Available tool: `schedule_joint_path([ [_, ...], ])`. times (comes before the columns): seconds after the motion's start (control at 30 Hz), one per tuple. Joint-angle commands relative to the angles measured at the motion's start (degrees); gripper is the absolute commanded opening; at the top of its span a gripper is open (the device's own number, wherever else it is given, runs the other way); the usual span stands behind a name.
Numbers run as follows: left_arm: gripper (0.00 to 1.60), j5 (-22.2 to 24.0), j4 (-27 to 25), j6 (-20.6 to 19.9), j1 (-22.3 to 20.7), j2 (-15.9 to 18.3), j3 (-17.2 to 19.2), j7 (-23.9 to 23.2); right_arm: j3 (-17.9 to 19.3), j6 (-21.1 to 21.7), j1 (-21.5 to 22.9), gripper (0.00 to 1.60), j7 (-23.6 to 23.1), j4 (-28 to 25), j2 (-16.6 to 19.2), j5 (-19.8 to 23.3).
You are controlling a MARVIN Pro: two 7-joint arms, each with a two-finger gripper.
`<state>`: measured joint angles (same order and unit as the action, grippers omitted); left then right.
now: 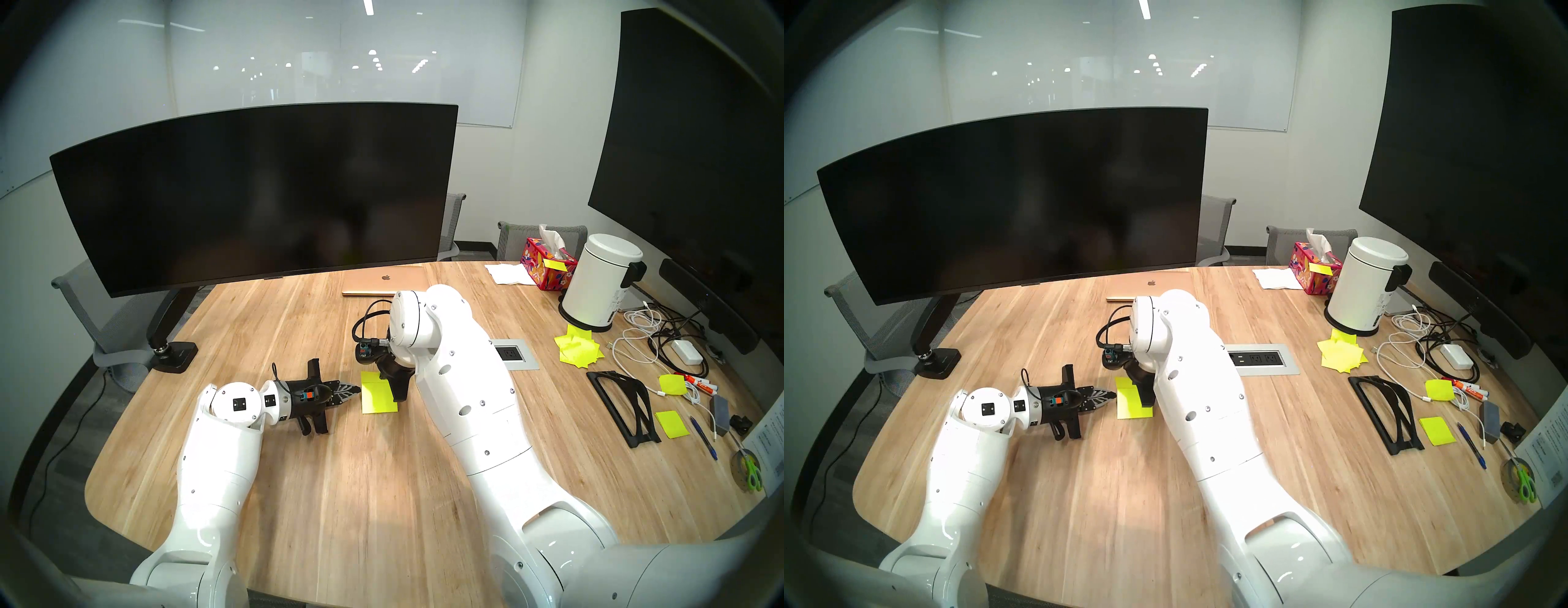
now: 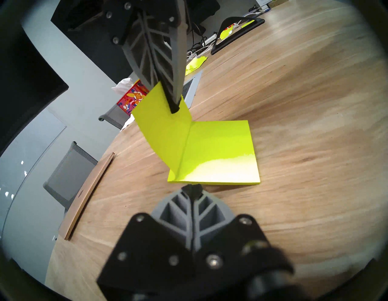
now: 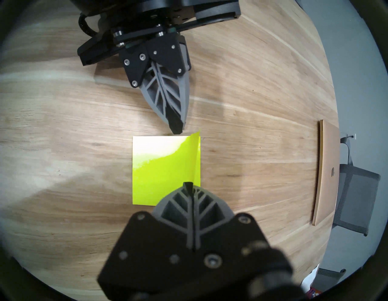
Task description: Peel one sticky note off the pad and stick it onto the monitor, then press it flat
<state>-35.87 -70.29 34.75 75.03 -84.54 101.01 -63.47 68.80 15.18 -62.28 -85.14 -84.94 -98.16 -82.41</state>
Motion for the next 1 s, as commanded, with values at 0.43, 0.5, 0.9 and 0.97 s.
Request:
schedule_joint_path([
  [0.43,0.00,-0.34,-2.20,-0.56,-0.60,-0.40,1.94,2.28,0.83,-2.26,0.90,0.00,0.14,1.59,-0.31,2.09],
  [0.5,0.00,-0.46,-1.46,-0.02,-0.78,0.00,2.24,2.61,0.97,-2.28,1.21,0.00,0.17,2.55,-0.56,2.16],
  [0.9,0.00,-3.06,1.29,1.88,-1.75,1.37,3.61,5.12,2.61,-5.60,-1.04,0.00,10.84,14.04,-0.52,3.97],
  [0.97,0.00,-3.66,1.69,2.33,-1.82,1.45,3.78,5.72,2.98,-6.35,-1.19,0.00,12.65,16.55,-0.46,4.14],
])
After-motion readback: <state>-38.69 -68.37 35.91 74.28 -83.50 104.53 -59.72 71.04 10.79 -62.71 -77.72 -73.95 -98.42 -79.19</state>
